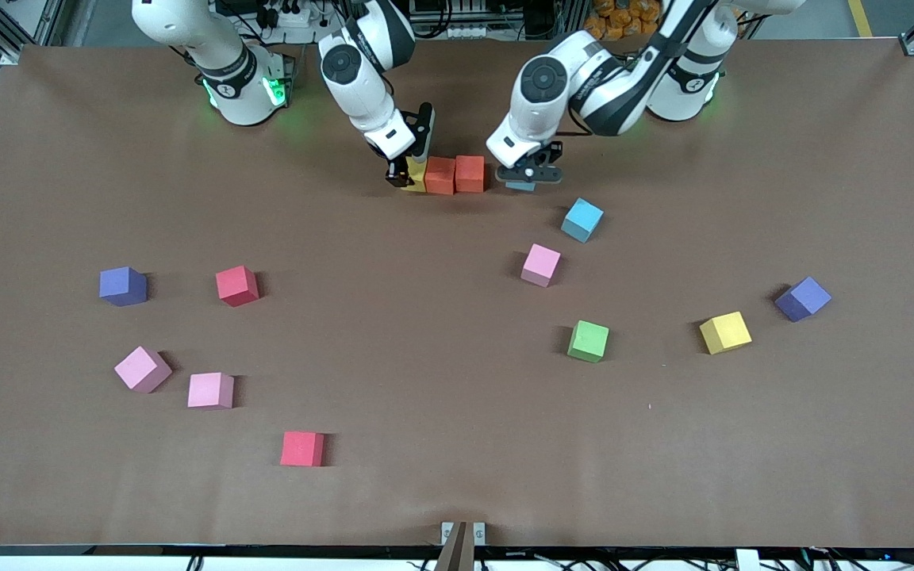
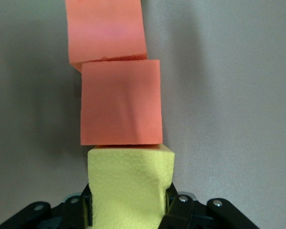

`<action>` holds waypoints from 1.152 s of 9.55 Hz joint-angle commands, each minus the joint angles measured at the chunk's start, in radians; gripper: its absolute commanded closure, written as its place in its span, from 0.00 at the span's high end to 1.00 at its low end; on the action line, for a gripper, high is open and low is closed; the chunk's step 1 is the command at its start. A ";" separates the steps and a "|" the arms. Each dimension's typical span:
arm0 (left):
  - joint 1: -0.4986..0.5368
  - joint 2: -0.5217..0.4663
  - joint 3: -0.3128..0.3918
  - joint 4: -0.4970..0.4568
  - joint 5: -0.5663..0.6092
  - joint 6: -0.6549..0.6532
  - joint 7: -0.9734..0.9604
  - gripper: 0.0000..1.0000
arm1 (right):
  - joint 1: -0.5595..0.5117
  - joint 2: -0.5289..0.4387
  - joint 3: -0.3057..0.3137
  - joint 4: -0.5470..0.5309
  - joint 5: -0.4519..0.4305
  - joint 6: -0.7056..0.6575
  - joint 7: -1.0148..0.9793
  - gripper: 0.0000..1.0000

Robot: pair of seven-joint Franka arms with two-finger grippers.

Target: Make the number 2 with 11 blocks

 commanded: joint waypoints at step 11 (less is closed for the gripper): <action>-0.031 0.071 0.103 0.387 0.066 -0.263 -0.033 0.00 | 0.011 0.009 0.004 0.017 0.033 0.012 0.024 1.00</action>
